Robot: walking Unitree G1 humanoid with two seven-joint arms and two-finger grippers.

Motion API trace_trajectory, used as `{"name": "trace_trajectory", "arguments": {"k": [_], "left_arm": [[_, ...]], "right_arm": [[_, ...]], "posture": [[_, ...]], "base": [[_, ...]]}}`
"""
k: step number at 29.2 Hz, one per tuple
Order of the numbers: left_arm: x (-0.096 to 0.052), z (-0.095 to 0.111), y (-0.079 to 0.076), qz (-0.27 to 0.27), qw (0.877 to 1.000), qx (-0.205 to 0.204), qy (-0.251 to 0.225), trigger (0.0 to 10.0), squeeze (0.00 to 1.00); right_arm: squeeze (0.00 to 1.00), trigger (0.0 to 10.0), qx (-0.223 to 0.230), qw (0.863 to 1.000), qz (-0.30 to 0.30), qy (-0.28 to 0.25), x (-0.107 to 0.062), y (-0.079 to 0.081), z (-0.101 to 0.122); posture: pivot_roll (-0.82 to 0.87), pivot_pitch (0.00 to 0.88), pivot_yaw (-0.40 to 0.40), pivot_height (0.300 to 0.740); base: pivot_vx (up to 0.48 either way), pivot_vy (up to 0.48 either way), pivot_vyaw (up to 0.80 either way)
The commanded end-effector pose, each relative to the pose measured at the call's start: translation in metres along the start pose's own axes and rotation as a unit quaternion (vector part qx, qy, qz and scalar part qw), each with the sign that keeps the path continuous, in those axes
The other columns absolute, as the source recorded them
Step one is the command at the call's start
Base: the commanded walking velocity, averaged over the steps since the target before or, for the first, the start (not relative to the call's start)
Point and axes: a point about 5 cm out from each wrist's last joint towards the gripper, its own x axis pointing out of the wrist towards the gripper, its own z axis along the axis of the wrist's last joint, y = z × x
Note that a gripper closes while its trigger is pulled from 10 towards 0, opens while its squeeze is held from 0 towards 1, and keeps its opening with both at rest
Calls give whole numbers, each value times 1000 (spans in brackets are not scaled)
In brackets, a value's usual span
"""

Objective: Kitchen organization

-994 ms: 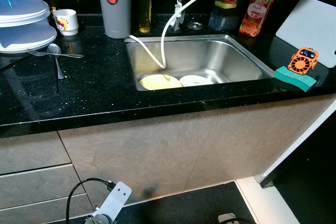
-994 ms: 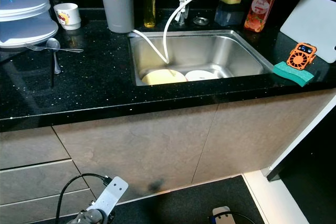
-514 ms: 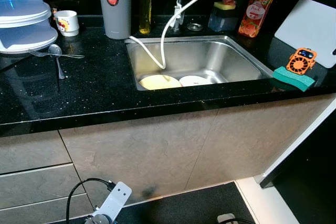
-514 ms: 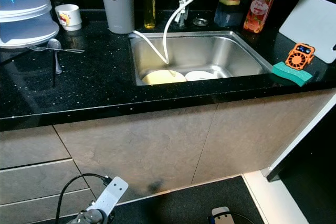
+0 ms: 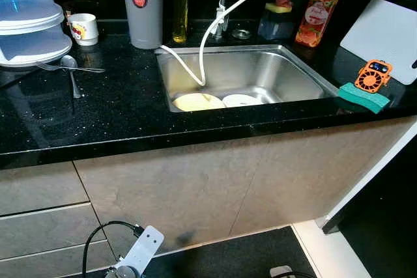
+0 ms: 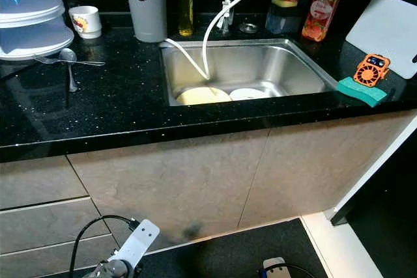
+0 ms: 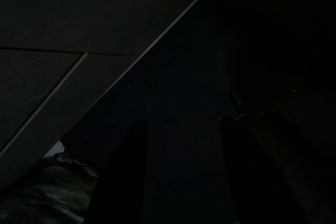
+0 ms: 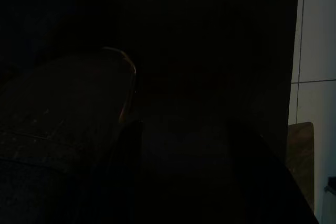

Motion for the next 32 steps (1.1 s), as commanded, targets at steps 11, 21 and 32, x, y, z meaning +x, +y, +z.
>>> {"name": "trace_trajectory", "arguments": {"k": [11, 21, 32], "left_arm": [[0, 2, -1, -4, 1000, 3, 0, 10000, 0], [0, 3, 0, -5, 1000, 4, -1, 10000, 0], [0, 2, 0, -3, 1000, 5, 0, 10000, 0]], "right_arm": [[0, 10000, 1, 1000, 2, 9, -1, 0, -4], [0, 10000, 1, 1000, 1, 7, 0, 1, -2], [0, 10000, 0, 1000, 3, 12, -1, 3, -6]], "posture": [[-25, 0, -50, 740], [-32, 2, -46, 740], [-28, 0, -48, 740]], "base": [[0, 0, 0], [0, 0, 0], [0, 0, 0]]}}
